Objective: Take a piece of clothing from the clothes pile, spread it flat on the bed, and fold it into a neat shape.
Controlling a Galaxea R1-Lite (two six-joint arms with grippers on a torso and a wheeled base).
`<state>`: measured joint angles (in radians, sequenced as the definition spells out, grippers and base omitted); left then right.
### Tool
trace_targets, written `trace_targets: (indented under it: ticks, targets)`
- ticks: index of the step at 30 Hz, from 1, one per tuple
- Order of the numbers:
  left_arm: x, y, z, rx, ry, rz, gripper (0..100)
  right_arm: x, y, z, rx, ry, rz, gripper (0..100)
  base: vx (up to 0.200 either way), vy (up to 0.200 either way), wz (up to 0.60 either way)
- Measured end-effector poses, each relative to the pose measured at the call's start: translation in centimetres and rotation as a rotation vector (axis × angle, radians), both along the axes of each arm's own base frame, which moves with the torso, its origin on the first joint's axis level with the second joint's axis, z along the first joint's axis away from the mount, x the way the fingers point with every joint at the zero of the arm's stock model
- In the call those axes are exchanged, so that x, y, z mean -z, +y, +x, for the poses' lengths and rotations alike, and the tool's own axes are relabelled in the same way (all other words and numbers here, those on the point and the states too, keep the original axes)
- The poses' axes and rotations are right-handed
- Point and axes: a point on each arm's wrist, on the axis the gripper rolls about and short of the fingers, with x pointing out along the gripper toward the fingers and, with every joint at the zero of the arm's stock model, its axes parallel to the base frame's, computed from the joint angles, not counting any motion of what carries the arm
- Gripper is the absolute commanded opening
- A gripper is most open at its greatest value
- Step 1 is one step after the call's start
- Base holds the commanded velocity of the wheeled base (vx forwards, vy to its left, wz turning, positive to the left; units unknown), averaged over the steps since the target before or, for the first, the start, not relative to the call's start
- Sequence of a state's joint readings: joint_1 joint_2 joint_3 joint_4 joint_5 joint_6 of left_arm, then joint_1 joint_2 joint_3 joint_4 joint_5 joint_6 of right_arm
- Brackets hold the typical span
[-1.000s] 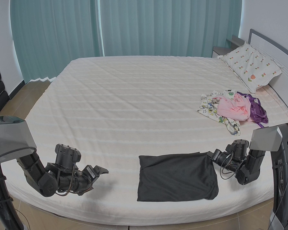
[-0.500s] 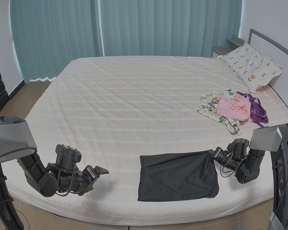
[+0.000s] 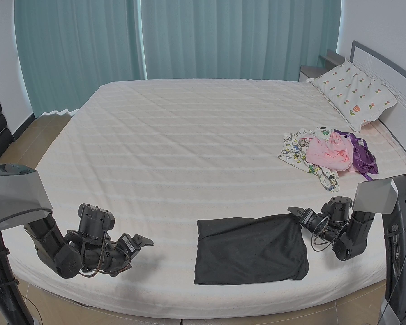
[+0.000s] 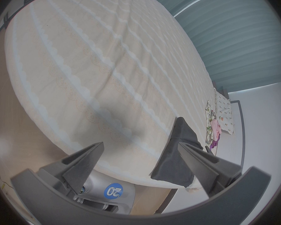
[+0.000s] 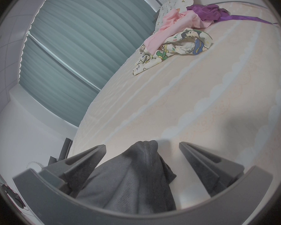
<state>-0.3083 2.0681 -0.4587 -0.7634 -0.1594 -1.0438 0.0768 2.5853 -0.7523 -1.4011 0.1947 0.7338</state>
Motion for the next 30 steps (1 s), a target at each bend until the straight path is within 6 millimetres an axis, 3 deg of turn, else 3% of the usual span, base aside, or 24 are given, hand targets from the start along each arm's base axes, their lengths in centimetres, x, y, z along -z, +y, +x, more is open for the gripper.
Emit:
trace_targets:
  ticks: [3, 10, 27, 30]
  targets:
    - [0.0, 0.0, 0.1, -0.001, -0.002, -0.002, 100, -0.3, -0.2, -0.6, 0.015, 0.001, 0.024, 100, 0.0, 0.0, 0.0]
    - [-0.1, -0.1, 0.2, -0.002, -0.007, -0.005, 100, -1.1, -0.1, -2.1, 0.021, -0.03, 0.061, 100, 0.0, -0.2, 0.0]
    - [-0.1, -0.1, 0.2, -0.001, -0.006, -0.003, 100, -1.4, -0.4, -2.2, 0.032, -0.039, 0.068, 100, 0.0, -0.2, 0.0]
    - [-0.1, -0.1, 0.2, 0.0, -0.007, -0.002, 100, -1.4, -0.4, -2.2, 0.034, -0.035, 0.072, 100, 0.0, 0.0, 0.0]
